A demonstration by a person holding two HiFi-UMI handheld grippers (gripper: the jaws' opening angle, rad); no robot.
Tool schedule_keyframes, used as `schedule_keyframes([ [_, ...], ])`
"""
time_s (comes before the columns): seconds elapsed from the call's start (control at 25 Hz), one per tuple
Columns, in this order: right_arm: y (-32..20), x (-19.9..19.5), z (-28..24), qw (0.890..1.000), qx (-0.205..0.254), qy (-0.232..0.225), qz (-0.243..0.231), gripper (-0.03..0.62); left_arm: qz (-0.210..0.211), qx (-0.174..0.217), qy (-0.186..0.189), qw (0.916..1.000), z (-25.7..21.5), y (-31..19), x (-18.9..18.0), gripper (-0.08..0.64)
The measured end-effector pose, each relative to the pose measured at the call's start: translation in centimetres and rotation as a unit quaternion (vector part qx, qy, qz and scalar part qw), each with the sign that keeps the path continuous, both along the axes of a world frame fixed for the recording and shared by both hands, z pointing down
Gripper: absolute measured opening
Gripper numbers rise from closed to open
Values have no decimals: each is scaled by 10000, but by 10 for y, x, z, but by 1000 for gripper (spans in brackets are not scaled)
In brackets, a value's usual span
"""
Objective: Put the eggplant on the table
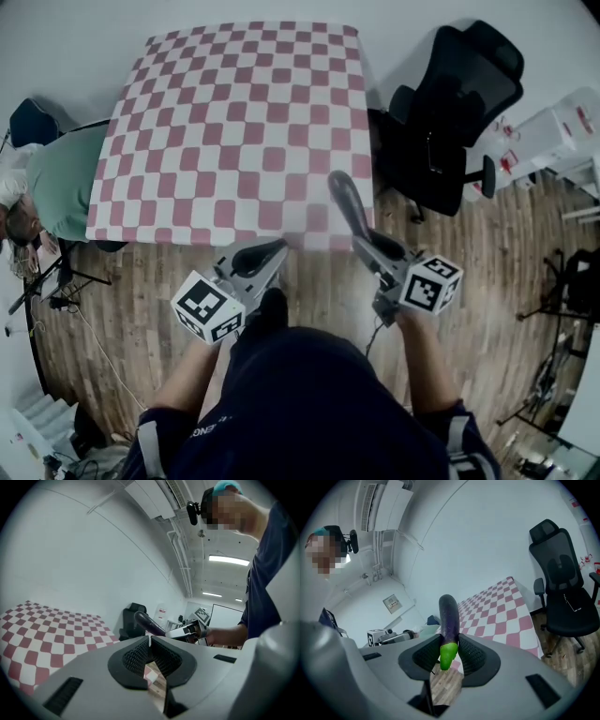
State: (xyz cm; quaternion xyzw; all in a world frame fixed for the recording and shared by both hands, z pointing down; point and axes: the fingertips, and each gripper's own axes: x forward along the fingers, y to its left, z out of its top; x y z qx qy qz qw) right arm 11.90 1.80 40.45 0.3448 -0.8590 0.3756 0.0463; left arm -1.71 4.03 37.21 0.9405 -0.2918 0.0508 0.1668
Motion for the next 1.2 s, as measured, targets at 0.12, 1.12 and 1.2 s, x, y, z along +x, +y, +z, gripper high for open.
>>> schedule_keyframes([
  [0.12, -41, -24, 10, 9998, -165, 25, 61, 124, 30, -95, -44, 9999, 9, -42, -28, 37],
  [1.12, -296, -8, 139, 9815, -176, 1903, -135, 124, -388, -1006, -337, 9936, 81, -211, -67, 37],
  [1.2, -312, -3, 156, 9791, -210, 2007, -232, 124, -439, -1115, -401, 9920, 87, -214, -57, 37],
])
